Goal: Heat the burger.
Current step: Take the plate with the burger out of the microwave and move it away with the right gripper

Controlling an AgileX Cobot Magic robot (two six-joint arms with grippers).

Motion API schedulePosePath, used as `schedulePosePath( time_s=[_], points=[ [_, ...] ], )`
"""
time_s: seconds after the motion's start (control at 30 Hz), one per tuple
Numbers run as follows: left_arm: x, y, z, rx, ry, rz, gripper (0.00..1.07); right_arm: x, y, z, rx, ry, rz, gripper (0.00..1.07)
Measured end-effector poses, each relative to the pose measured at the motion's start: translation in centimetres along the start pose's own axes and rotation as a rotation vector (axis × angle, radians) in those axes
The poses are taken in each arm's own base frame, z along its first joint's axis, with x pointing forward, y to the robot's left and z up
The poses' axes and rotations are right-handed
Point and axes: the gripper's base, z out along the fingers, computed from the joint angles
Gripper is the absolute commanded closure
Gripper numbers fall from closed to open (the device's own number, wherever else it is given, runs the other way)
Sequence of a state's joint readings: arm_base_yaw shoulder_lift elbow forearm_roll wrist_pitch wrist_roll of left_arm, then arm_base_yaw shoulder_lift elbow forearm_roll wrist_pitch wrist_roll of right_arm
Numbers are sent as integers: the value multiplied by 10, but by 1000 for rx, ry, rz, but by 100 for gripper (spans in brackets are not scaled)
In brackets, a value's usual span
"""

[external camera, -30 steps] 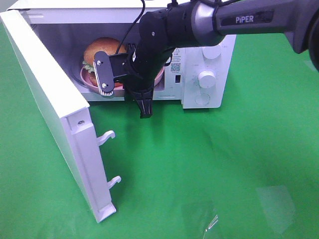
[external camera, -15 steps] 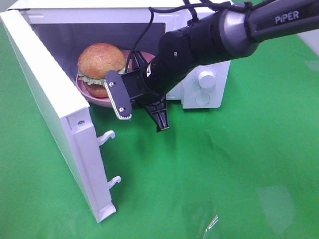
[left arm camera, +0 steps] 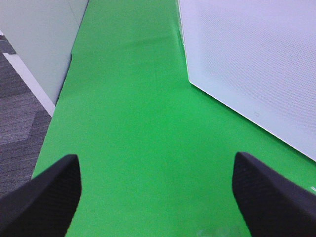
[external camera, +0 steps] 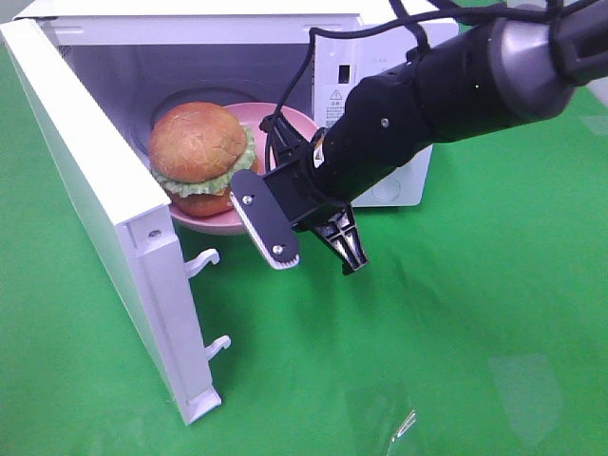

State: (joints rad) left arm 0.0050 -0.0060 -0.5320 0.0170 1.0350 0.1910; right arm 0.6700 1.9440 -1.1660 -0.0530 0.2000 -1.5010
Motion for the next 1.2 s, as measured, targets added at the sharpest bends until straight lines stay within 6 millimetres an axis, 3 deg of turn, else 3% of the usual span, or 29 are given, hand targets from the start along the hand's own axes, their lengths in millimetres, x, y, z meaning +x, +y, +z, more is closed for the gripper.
schedulePosePath(
  time_s=[0.33,0.47,0.9,1.03,1.1,1.2],
  points=[
    [0,0,0,0,0,0,30,2,26,-33,-18,1,-18,107],
    [0,0,0,0,0,0,30,3,42,-60,-15,2,-10,107],
    [0,0,0,0,0,0,30,6,75,-111,18,4,54,107],
    [0,0,0,0,0,0,30,6,91,-128,12,6,83,107],
    [0,0,0,0,0,0,30,6,109,-147,-4,9,109,107],
    [0,0,0,0,0,0,30,7,116,-156,-4,11,118,107]
  ],
)
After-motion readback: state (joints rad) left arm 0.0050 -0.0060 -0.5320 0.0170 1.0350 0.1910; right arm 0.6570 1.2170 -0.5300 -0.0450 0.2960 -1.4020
